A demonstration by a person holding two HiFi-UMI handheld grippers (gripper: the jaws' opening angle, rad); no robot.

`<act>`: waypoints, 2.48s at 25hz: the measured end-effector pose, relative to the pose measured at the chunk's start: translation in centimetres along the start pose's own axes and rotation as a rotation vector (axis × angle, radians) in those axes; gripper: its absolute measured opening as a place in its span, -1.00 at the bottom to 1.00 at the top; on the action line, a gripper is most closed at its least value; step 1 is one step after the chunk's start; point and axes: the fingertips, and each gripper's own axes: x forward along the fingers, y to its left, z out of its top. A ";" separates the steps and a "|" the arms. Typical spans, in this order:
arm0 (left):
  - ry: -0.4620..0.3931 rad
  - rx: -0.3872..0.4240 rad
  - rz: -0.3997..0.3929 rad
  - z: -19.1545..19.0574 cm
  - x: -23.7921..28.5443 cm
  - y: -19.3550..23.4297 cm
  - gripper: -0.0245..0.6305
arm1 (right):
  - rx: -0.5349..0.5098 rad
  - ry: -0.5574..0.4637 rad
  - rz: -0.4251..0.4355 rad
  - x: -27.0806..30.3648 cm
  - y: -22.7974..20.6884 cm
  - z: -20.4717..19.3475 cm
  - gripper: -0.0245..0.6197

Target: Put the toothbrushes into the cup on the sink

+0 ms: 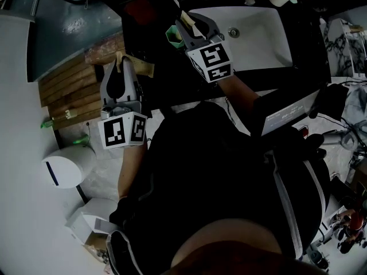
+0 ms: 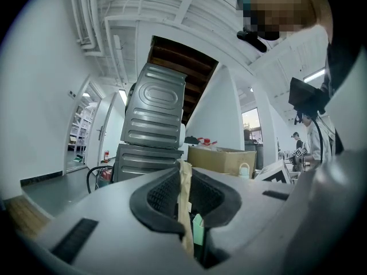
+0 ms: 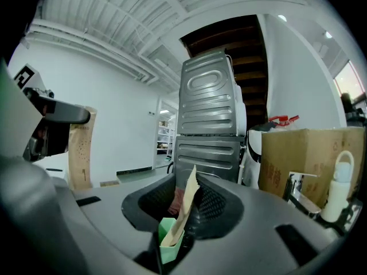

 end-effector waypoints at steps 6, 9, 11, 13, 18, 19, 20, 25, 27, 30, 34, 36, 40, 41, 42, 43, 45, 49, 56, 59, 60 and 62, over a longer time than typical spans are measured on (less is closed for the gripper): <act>-0.045 -0.005 0.026 1.6 -0.8 -0.9 -0.80 | -0.011 -0.041 0.012 -1.9 -0.5 2.5 -0.58; -0.050 0.005 0.039 1.8 -1.0 -1.8 -0.80 | -0.022 -0.059 0.015 -3.3 -1.3 4.0 -0.58; -0.051 0.010 0.043 1.9 -1.0 -2.6 -0.80 | -0.033 -0.077 0.013 -4.5 -1.8 5.0 -0.58; -0.049 0.015 0.039 2.0 -0.9 -3.4 -0.80 | -0.028 -0.090 0.016 -5.5 -2.1 5.9 -0.58; -0.057 0.036 0.000 2.8 -1.0 -4.7 -0.80 | -0.004 -0.135 0.019 -7.9 -2.0 8.0 -0.63; -0.060 0.036 -0.006 3.0 -1.0 -4.7 -0.80 | 0.001 -0.144 0.012 -8.4 -2.0 8.3 -0.70; -0.064 0.033 -0.011 3.1 -1.1 -4.6 -0.80 | 0.007 -0.150 0.006 -8.9 -1.9 8.6 -0.73; -0.086 0.026 -0.070 4.1 -1.7 -4.2 -0.80 | 0.020 -0.156 -0.037 -10.6 -0.8 9.4 -0.81; -0.097 0.025 -0.101 4.5 -1.7 -4.0 -0.80 | 0.024 -0.151 -0.059 -10.8 -0.4 9.5 -0.82; -0.110 0.031 -0.143 5.0 -1.6 -3.9 -0.80 | 0.020 -0.151 -0.092 -11.3 0.3 9.7 -0.83; -0.108 0.050 -0.166 4.9 -1.8 -3.4 -0.80 | 0.014 -0.150 -0.109 -11.8 1.8 10.0 -0.83; -0.105 0.030 -0.184 4.9 -1.7 -3.1 -0.80 | 0.014 -0.145 -0.126 -11.9 2.2 10.0 -0.83; -0.110 0.007 -0.212 5.1 -1.2 -2.8 -0.80 | 0.018 -0.133 -0.163 -12.3 2.2 9.7 -0.83; -0.112 0.008 -0.217 5.2 -1.1 -2.7 -0.80 | 0.017 -0.130 -0.172 -12.4 2.2 9.7 -0.83; -0.115 0.011 -0.221 5.3 -0.9 -2.7 -0.80 | 0.017 -0.126 -0.180 -12.5 2.2 9.6 -0.83; -0.118 0.012 -0.227 5.4 -0.8 -2.8 -0.80 | 0.018 -0.123 -0.188 -12.6 2.1 9.6 -0.83; -0.125 0.007 -0.237 5.5 -0.3 -2.9 -0.80 | 0.021 -0.120 -0.196 -12.8 2.1 9.5 -0.83; -0.140 0.000 -0.247 5.3 1.5 -3.1 -0.80 | 0.031 -0.118 -0.214 -13.4 1.7 9.0 -0.83; -0.161 -0.006 -0.253 5.3 5.6 -4.1 -0.80 | 0.059 -0.087 -0.273 -15.4 0.0 7.9 -0.83; -0.161 0.005 -0.241 4.9 6.9 -4.0 -0.80 | 0.063 -0.074 -0.286 -16.0 0.1 7.5 -0.83; -0.159 0.007 -0.238 4.7 7.3 -4.0 -0.80 | 0.065 -0.072 -0.292 -16.2 0.0 7.4 -0.83; -0.154 0.003 -0.229 4.1 8.3 -4.0 -0.80 | 0.073 -0.064 -0.301 -16.4 -0.3 7.1 -0.83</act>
